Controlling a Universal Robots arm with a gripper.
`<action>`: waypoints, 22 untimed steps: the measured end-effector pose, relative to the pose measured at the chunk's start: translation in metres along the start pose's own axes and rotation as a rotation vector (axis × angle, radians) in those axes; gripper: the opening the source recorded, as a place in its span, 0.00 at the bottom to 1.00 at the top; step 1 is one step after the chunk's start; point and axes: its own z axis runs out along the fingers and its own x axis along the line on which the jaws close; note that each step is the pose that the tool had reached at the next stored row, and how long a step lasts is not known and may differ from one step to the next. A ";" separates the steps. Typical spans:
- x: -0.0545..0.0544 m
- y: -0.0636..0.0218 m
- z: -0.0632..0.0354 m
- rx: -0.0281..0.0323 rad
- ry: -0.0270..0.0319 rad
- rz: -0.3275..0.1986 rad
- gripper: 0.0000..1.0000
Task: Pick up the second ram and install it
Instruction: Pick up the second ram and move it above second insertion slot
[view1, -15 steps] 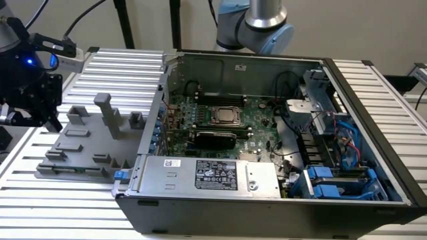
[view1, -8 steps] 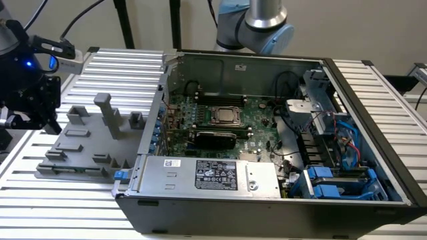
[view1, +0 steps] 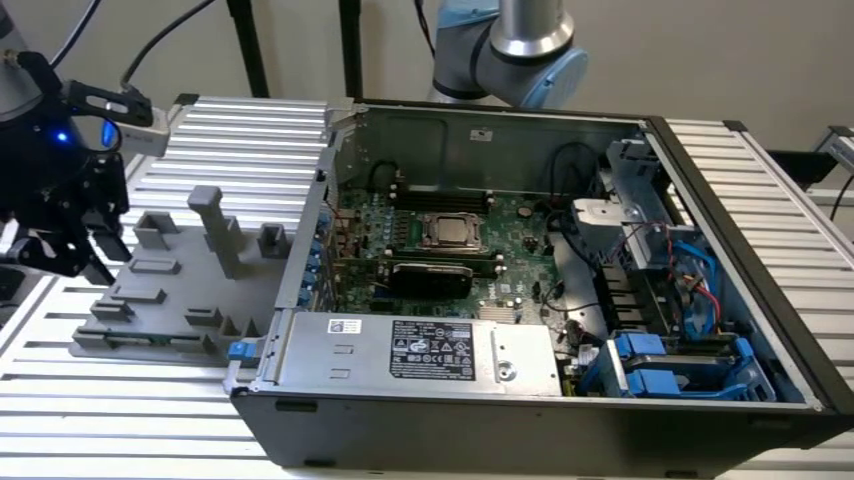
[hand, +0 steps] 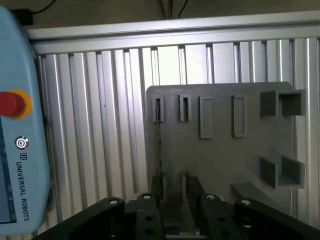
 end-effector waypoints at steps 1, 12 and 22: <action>0.000 0.0000 0.0019 0.0001 -0.0001 -0.002 0.36; 0.001 -0.0001 0.0218 0.0000 0.0000 -0.022 0.42; 0.003 -0.0004 0.0400 0.0000 0.0002 -0.035 0.42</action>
